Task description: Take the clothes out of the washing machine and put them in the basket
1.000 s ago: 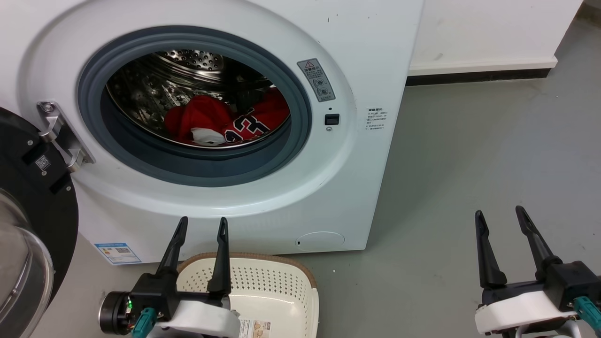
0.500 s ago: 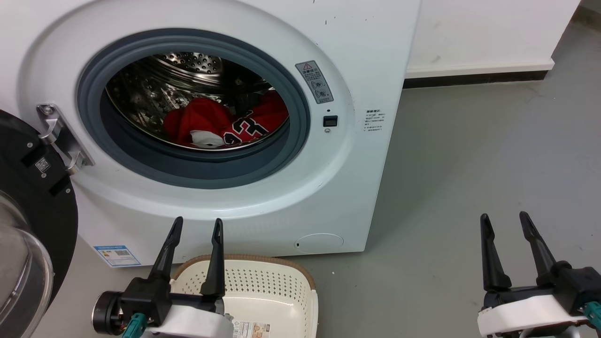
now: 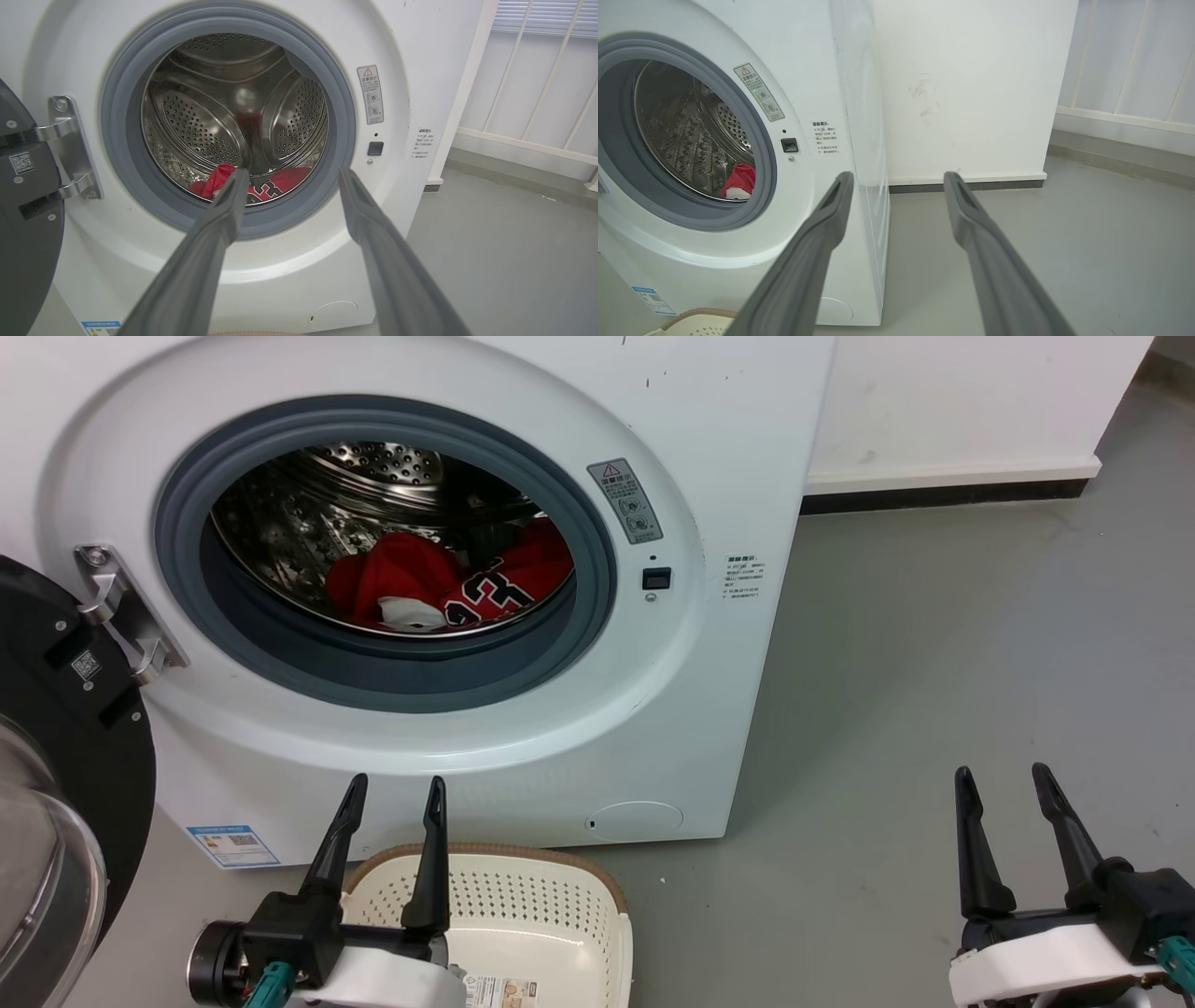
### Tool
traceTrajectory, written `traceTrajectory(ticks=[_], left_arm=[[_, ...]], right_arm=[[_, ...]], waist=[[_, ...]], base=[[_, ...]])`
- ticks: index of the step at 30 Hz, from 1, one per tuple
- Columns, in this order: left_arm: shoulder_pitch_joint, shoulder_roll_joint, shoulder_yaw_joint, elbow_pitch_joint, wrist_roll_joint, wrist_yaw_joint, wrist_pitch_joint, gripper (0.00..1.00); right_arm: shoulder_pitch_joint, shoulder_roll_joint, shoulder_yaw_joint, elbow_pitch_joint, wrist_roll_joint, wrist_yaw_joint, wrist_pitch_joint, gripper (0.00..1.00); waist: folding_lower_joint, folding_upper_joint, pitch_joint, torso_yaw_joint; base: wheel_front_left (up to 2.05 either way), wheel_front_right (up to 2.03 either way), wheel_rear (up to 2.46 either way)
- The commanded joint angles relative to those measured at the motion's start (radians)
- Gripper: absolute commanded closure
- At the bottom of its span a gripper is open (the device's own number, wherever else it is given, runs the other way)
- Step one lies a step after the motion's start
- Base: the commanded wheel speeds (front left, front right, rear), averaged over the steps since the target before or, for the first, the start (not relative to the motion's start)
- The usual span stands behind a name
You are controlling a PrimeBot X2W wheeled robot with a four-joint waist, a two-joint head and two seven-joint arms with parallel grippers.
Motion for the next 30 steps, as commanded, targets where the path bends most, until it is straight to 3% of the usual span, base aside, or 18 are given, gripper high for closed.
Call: traceTrajectory(ticks=[1,7,10,16,22,26,28,30], left_arm=[[0.008,-0.002,-0.001,-0.001,0.005,0.004,-0.003,0.0],[0.005,-0.002,0.008,0.01,0.014,0.017,-0.003,0.0],[-0.029,0.007,-0.029,0.029,0.071,-0.019,-0.003,0.0],[-0.153,0.021,0.04,0.042,0.065,-0.035,-0.003,0.0],[-0.407,0.129,0.1,0.147,0.086,-0.053,-0.003,0.0],[-0.609,0.224,0.124,0.287,0.086,-0.059,0.007,0.0],[-0.734,0.279,0.139,0.363,0.075,-0.062,0.053,0.0],[-0.891,0.335,0.147,0.45,0.05,-0.065,0.174,0.0]], right_arm=[[-0.006,0.001,0.0,-0.001,0.002,-0.001,-0.002,0.0],[-0.015,0.001,0.006,-0.012,0.01,-0.001,-0.002,0.0],[-0.033,0.001,0.009,-0.019,0.012,-0.001,-0.002,0.0],[-0.093,0.001,0.015,-0.042,0.034,-0.001,-0.002,0.0],[-0.161,0.002,0.046,-0.057,0.065,-0.001,-0.002,0.0],[-0.189,0.002,0.059,-0.062,0.086,-0.001,-0.002,0.0],[-0.204,0.002,0.067,-0.063,0.097,-0.001,-0.002,0.0],[-0.219,0.002,0.071,-0.065,0.127,-0.001,-0.002,0.0]], waist=[[0.0,0.0,0.002,-0.001],[0.0,0.0,0.036,-0.02],[0.0,0.0,0.086,-0.037],[0.0,0.0,0.251,-0.087],[0.0,0.0,0.434,-0.14],[0.0,0.0,0.527,-0.173],[0.0,0.0,0.568,-0.193],[0.0,0.0,0.615,-0.222]], base=[[0.0,0.0,0.0],[0.0,0.0,0.0],[0.0,0.0,0.0],[0.0,0.0,0.0],[0.0,0.0,0.0],[0.0,0.0,0.0],[0.0,0.0,0.0],[0.0,0.0,0.0]])
